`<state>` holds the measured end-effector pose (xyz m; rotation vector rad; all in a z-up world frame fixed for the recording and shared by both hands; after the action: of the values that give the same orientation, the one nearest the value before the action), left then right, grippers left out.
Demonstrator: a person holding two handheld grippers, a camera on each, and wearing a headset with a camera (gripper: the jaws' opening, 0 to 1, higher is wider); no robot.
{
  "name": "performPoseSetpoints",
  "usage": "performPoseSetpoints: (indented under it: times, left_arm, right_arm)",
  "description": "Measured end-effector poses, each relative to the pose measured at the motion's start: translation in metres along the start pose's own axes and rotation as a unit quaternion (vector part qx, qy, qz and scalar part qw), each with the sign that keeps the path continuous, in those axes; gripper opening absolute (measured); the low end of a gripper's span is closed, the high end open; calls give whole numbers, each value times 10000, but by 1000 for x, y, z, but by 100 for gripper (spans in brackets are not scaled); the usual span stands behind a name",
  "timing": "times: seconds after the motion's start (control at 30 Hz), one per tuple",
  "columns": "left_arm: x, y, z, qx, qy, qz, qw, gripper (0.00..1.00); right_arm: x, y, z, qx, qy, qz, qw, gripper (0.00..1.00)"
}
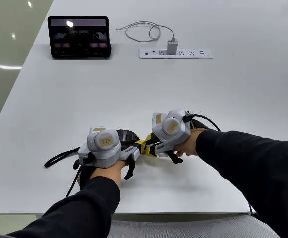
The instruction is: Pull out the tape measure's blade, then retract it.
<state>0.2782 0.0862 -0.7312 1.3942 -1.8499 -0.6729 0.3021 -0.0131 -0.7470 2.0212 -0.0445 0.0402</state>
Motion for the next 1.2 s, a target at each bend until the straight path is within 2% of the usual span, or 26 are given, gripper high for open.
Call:
performPoseSetpoints:
  times: [0.1,0.17,0.37,0.43,0.53,0.67,0.77,0.8,0.83,0.87,0.93,1.0,1.07,1.13,1.2]
  left_arm:
    - [-2,0,0,3,12,126,9999,63]
    - [-2,0,0,-29,11,190,9998,63]
    - [-8,6,-5,-47,-57,187,9998,69]
    - [-11,7,-5,-149,-6,230,9996,71]
    - [-17,9,-6,-173,-5,163,9997,79]
    - [-24,13,-7,-183,3,147,9997,87]
    - [-32,15,-8,-190,-75,-113,9997,97]
    - [-32,16,-7,-216,-61,-129,9997,100]
    - [-31,17,-8,-224,-20,-45,9997,100]
    - [-32,17,-8,-215,-24,-69,9997,100]
    - [-31,19,-9,-170,-133,-78,9997,100]
    - [-27,18,-8,-244,-94,140,9996,100]
    - [-29,19,-5,-367,-28,136,9992,100]
    - [-30,21,-4,-469,114,237,9986,100]
    - [-32,25,-5,-401,-50,255,9989,100]
  right_arm:
    - [-1,1,0,-28,-23,24,10000,12]
    - [1,3,-1,52,-126,6,9999,14]
    - [5,15,1,184,-276,1,9995,22]
    - [7,19,4,207,-325,23,9993,23]
    - [7,23,8,172,-578,-18,9982,27]
    - [7,30,14,157,-695,45,9975,32]
    - [3,32,18,147,-747,29,9971,36]
    - [3,32,19,160,-751,33,9970,38]
    - [2,33,19,242,-857,6,9960,43]
    - [1,32,20,273,-953,-14,9951,49]
    - [2,33,20,318,-1014,76,9943,60]
    - [1,34,20,390,-1087,107,9933,65]
    - [0,36,21,436,-1173,85,9921,69]
    - [-2,37,23,477,-1234,52,9912,72]
    - [-4,41,25,537,-1295,57,9901,76]
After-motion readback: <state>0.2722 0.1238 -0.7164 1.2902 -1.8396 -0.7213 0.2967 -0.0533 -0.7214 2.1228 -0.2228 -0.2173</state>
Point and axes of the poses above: the centre of the closed fingertips' face, and the gripper's own axes: y roughly backward along the fingers, x roughly to its right, z roughly out of its underside, the point moved 6 cm from there along y, roughly backward along the fingers, and after that the axes turned 14 degrees about -x, right-handed, at the moved point
